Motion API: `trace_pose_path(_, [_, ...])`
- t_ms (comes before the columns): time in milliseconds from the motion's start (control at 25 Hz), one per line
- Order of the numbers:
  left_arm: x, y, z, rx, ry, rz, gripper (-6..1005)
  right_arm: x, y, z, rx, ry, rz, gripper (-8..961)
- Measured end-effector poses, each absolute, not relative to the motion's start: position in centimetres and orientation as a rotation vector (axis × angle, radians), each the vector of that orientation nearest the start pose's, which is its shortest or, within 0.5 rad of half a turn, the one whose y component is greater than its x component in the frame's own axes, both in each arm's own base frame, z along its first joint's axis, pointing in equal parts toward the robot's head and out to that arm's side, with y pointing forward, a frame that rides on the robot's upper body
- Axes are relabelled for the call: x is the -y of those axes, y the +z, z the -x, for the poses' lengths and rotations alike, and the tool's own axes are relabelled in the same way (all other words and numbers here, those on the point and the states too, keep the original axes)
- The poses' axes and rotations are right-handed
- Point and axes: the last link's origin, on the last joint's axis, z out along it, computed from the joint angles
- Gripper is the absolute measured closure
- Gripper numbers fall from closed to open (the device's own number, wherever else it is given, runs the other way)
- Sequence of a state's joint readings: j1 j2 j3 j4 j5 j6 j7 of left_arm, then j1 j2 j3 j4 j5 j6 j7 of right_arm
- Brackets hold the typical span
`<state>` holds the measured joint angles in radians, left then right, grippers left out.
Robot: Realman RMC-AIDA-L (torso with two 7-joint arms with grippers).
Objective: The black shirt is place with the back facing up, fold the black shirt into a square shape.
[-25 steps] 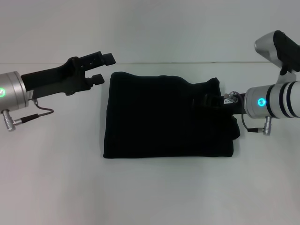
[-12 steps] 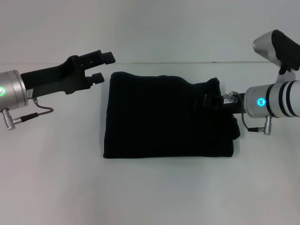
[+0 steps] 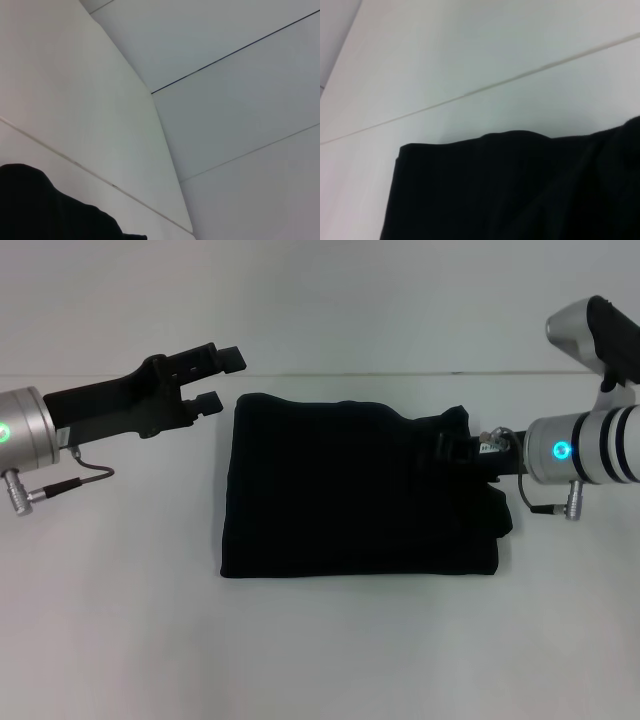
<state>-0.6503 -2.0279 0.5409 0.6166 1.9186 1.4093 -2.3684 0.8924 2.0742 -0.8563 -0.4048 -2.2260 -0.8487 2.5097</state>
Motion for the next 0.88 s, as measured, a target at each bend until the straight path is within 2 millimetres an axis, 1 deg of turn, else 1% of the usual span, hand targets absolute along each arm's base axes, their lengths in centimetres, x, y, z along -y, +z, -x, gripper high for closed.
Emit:
trace_pose_path(240, [-39.1, 4.4, 24.6, 1.829, -1.111, 2.068, 111, -43.9, -4.3, -21.7, -1.703, 0.419, 2.087, 954])
trace_pose_path(480, [-39.1, 4.4, 24.6, 1.830, -1.112, 2.064, 111, -43.6, -3.7, -22.2, -1.726, 0.398, 2.106, 953])
trace_pose_path(640, [-39.1, 4.4, 24.7, 1.827, -1.111, 2.064, 111, -43.3, -2.4, -22.5, -1.713, 0.401, 2.138, 954])
trace_pose_path(760, [-39.0, 4.4, 24.6, 1.825, -1.117, 2.065, 111, -43.1, -1.0, -23.0, -1.709, 0.405, 2.152, 800])
trace_pose_path(880, [-39.0, 4.6, 24.6, 1.822, -1.122, 2.067, 111, -42.8, 0.5, -23.8, -1.746, 0.444, 2.140, 697])
